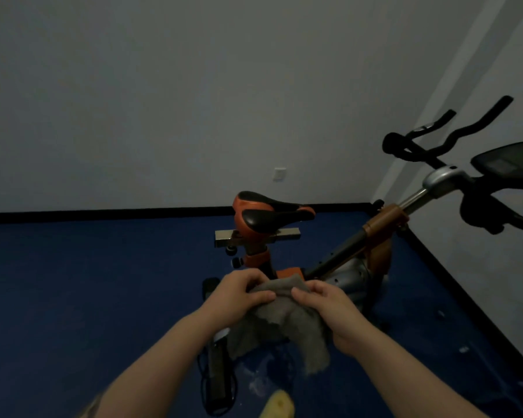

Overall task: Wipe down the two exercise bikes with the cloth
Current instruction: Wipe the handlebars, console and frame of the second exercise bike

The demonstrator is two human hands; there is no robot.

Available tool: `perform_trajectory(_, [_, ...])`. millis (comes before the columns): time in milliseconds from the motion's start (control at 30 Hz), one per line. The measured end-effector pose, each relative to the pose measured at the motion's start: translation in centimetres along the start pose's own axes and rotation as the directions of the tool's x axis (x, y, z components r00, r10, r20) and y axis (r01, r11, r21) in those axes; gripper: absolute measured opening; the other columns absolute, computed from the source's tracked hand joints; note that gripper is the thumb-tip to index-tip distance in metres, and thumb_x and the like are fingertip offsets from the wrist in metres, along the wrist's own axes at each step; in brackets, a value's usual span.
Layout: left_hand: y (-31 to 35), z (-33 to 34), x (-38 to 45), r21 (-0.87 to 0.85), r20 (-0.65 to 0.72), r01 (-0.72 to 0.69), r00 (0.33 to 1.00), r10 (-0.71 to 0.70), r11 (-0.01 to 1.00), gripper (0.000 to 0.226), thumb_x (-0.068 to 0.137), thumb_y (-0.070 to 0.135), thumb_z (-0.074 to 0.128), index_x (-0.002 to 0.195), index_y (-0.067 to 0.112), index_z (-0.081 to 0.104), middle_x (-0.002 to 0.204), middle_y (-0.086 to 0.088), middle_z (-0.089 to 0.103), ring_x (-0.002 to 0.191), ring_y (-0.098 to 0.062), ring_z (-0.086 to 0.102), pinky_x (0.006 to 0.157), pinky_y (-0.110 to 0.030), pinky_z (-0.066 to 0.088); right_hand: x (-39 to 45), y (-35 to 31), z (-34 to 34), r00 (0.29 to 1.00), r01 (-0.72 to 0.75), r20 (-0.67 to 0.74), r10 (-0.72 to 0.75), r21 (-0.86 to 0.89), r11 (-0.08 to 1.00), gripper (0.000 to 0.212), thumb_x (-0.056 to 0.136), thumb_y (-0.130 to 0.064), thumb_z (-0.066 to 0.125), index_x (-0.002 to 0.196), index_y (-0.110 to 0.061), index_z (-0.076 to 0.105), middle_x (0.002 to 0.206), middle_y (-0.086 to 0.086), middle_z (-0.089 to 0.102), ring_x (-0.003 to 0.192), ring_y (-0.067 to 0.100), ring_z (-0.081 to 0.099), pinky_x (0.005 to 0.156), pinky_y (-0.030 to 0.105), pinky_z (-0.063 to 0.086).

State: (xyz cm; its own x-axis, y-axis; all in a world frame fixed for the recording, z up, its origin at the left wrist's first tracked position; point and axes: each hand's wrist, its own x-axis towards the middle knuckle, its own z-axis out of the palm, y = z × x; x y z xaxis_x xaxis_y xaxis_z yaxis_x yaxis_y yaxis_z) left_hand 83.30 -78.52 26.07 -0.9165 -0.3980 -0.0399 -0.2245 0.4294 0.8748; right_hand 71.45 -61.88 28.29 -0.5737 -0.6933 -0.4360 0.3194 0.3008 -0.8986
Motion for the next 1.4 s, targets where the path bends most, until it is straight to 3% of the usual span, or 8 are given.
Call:
perform_trajectory(133, [-2.1, -1.7, 1.8, -0.053, -0.181, 0.096, 0.978, -0.104, 0.994, 0.012, 0.087, 0.025, 0.071, 0.098, 0.024, 0.067, 0.095, 0.012, 0.067, 0.090, 0.000, 0.061, 0.080, -0.017, 0.049, 3.1, -0.9, -0.2, 0.987, 0.002, -0.157, 0.018, 0.123, 0.992, 0.022, 0.087, -0.024, 0.070, 0.103, -0.010, 0.064, 0.091, 0.011, 0.075, 0.083, 0.025, 0.073, 0.065, 0.033, 0.057])
perform_trajectory(367, [-4.1, -6.2, 7.3, 0.017, -0.177, 0.131, 0.976, -0.126, 0.991, 0.009, 0.089, 0.021, 0.068, 0.097, 0.026, 0.066, 0.098, 0.013, 0.066, 0.092, 0.004, 0.059, 0.074, -0.007, 0.043, 10.9, -1.5, 0.2, 0.936, 0.092, -0.331, -0.122, -0.105, 0.990, 0.024, 0.087, -0.029, 0.070, 0.096, -0.010, 0.057, 0.094, 0.012, 0.063, 0.087, 0.026, 0.064, 0.078, 0.044, 0.053])
perform_trajectory(500, [-4.7, -9.4, 11.0, 0.071, -0.184, 0.154, 0.973, -0.139, 0.986, 0.009, 0.089, 0.018, 0.068, 0.096, 0.024, 0.067, 0.097, 0.010, 0.067, 0.090, 0.005, 0.060, 0.077, -0.010, 0.047, 15.1, -3.7, 0.5, 0.866, 0.201, -0.415, -0.279, -0.221, 0.954, 0.019, 0.088, -0.028, 0.069, 0.090, -0.015, 0.055, 0.085, 0.005, 0.062, 0.080, 0.021, 0.062, 0.061, 0.029, 0.047])
perform_trajectory(633, [-5.0, -10.4, 14.6, 0.042, -0.244, 0.132, 0.963, -0.118, 0.990, 0.016, 0.088, 0.014, 0.068, 0.090, 0.030, 0.065, 0.092, 0.017, 0.066, 0.083, 0.013, 0.058, 0.068, -0.002, 0.042, 18.7, -5.7, 2.1, 0.815, 0.324, -0.311, -0.488, -0.454, 0.830, 0.016, 0.088, -0.033, 0.068, 0.090, -0.026, 0.054, 0.086, -0.009, 0.060, 0.079, 0.004, 0.059, 0.059, 0.018, 0.041])
perform_trajectory(800, [-6.8, -9.4, 16.7, 0.105, -0.214, 0.153, 0.968, -0.128, 0.983, 0.018, 0.088, 0.013, 0.066, 0.102, 0.025, 0.067, 0.102, 0.010, 0.064, 0.094, 0.001, 0.059, 0.076, -0.007, 0.042, 20.9, -3.8, 5.5, 0.873, 0.318, -0.067, -0.483, -0.673, 0.668, 0.020, 0.096, -0.038, 0.054, 0.104, -0.027, 0.068, 0.098, -0.011, 0.051, 0.090, 0.006, 0.054, 0.072, 0.017, 0.040])
perform_trajectory(1033, [-9.3, -11.1, 20.8, 0.105, -0.094, -0.056, 0.993, 0.066, 0.993, 0.022, 0.085, 0.012, 0.072, 0.100, 0.027, 0.070, 0.101, 0.013, 0.065, 0.097, 0.000, 0.059, 0.079, -0.007, 0.041, 22.7, -2.1, 8.1, 0.691, 0.162, -0.185, -0.699, -0.902, 0.399, 0.026, 0.085, -0.041, 0.068, 0.108, -0.029, 0.068, 0.110, -0.003, 0.054, 0.104, 0.017, 0.048, 0.081, 0.033, 0.044])
perform_trajectory(1267, [-11.8, -12.9, 22.8, 0.058, 0.100, -0.274, 0.958, 0.267, 0.960, 0.029, 0.090, 0.010, 0.065, 0.113, 0.027, 0.069, 0.108, 0.016, 0.058, 0.104, 0.006, 0.053, 0.086, -0.007, 0.041, 24.7, -2.4, 12.4, 0.607, -0.059, -0.537, -0.585, -0.765, 0.641, 0.028, 0.095, -0.039, 0.055, 0.119, -0.030, 0.065, 0.146, 0.003, 0.042, 0.135, 0.021, 0.031, 0.108, 0.045, 0.035])
perform_trajectory(1400, [-14.0, -13.7, 23.5, 0.090, 0.172, -0.357, 0.925, 0.339, 0.930, 0.027, 0.092, 0.015, 0.064, 0.116, 0.026, 0.069, 0.108, 0.023, 0.047, 0.103, 0.005, 0.050, 0.081, -0.007, 0.043, 24.1, -0.8, 14.7, 0.616, -0.093, -0.549, -0.565, -0.763, 0.639, 0.033, 0.100, -0.034, 0.045, 0.130, -0.036, 0.057, 0.159, -0.002, 0.021, 0.147, 0.015, 0.007, 0.117, 0.042, 0.018])
